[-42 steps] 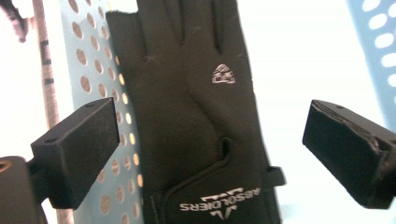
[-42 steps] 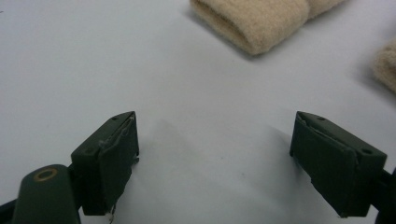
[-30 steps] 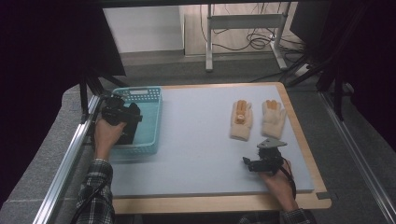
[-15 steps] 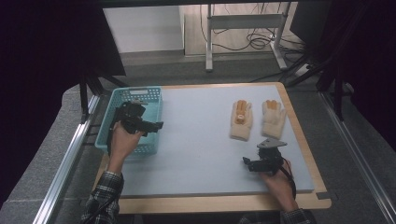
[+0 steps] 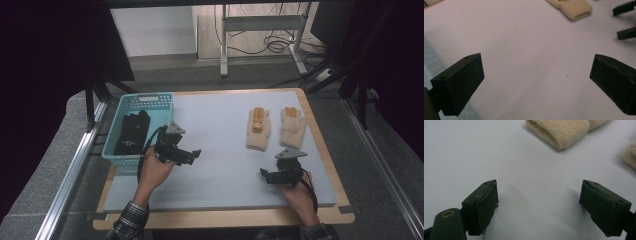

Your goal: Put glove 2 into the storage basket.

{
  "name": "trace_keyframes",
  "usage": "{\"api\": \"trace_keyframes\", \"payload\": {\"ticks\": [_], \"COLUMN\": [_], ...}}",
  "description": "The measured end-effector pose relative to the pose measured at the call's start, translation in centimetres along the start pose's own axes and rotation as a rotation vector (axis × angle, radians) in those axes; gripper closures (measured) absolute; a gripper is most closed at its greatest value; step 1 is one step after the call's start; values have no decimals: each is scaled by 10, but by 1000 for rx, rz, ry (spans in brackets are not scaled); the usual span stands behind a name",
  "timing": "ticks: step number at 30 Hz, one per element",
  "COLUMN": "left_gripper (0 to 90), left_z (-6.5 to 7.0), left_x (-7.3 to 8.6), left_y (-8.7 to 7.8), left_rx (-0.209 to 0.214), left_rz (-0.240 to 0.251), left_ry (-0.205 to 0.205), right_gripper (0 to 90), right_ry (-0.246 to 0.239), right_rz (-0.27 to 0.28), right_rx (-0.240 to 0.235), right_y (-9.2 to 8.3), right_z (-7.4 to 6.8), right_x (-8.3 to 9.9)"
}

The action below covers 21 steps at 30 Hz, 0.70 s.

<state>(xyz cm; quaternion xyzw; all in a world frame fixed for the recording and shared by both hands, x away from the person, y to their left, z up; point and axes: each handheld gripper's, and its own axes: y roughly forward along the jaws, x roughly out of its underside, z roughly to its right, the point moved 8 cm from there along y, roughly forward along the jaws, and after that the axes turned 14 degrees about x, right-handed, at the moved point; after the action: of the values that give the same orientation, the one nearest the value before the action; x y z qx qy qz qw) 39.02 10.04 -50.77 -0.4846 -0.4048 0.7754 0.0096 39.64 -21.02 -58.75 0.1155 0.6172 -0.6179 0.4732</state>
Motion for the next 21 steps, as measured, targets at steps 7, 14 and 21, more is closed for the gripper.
{"api": "trace_keyframes", "payload": {"ticks": [7, 14, 21], "left_gripper": [0, 0, 0], "left_z": [21, 27, 23], "left_x": [23, 57, 85], "left_y": [23, 43, 48], "left_rx": [17, 7, -38], "left_rz": [-18, -47, -78], "left_ry": [24, 7, -17], "right_gripper": [121, 148, 225], "right_ry": [-5, 1, 0], "right_rz": [-4, -1, 13], "right_rx": [0, 1, -5], "right_y": [1, 0, -2], "right_z": [0, 1, 0], "right_x": [0, 0, -1]}}
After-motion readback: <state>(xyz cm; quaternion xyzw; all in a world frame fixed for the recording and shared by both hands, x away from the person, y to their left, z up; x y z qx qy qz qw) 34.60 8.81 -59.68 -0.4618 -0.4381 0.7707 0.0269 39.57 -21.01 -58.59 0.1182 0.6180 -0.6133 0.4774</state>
